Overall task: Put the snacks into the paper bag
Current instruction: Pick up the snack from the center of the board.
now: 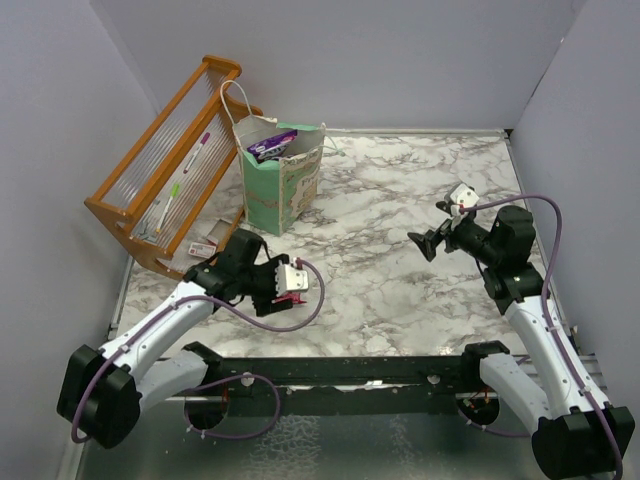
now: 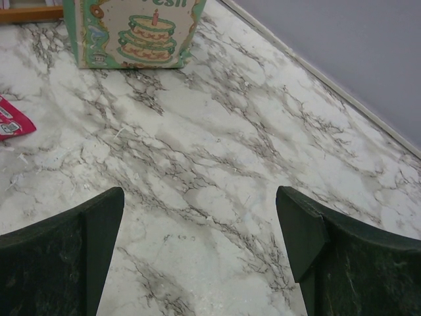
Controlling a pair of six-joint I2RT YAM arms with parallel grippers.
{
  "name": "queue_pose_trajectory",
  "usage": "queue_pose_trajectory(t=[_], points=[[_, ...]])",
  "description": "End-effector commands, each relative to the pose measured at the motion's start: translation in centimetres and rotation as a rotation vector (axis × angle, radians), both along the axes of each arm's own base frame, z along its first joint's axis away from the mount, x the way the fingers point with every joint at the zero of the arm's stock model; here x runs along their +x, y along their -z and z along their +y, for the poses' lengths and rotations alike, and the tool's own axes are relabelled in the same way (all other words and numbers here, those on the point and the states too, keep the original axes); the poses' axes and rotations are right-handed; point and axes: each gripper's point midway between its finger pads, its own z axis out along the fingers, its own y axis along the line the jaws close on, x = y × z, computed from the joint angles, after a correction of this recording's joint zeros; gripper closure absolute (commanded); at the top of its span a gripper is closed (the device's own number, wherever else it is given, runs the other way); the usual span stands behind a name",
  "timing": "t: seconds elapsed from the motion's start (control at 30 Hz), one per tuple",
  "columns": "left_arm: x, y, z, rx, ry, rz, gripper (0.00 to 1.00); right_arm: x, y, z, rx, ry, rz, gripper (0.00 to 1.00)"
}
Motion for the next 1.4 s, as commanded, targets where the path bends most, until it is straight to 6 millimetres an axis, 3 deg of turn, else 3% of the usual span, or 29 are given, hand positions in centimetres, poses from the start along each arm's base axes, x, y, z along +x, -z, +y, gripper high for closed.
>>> queue_pose_trajectory(t=[0.0, 0.27, 0.6, 1.27, 1.37], points=[[0.8, 2.1, -0.2, 0.083, 0.032, -0.062, 0.33, 0.0, -0.3, 0.2, -0.003, -0.024, -0.032, 0.01], [1.3, 4.6, -0.4, 0.165, 0.056, -0.081, 0.42, -0.1, 0.0, 0.4, -0.003, -0.04, -0.026, 0.01], [0.9, 6.1, 0.0, 0.215, 0.063, -0.073, 0.57, -0.3, 0.2, 0.7, -0.002, -0.059, -0.021, 0.01], [0.6, 5.2, 0.0, 0.181, 0.055, -0.102, 0.99, -0.4, 0.4, 0.8, -0.007, -0.075, -0.019, 0.01], [0.7, 4.8, -0.1, 0.177, 0.059, -0.114, 1.0, -0.4, 0.5, 0.8, -0.009, -0.075, -0.018, 0.01]])
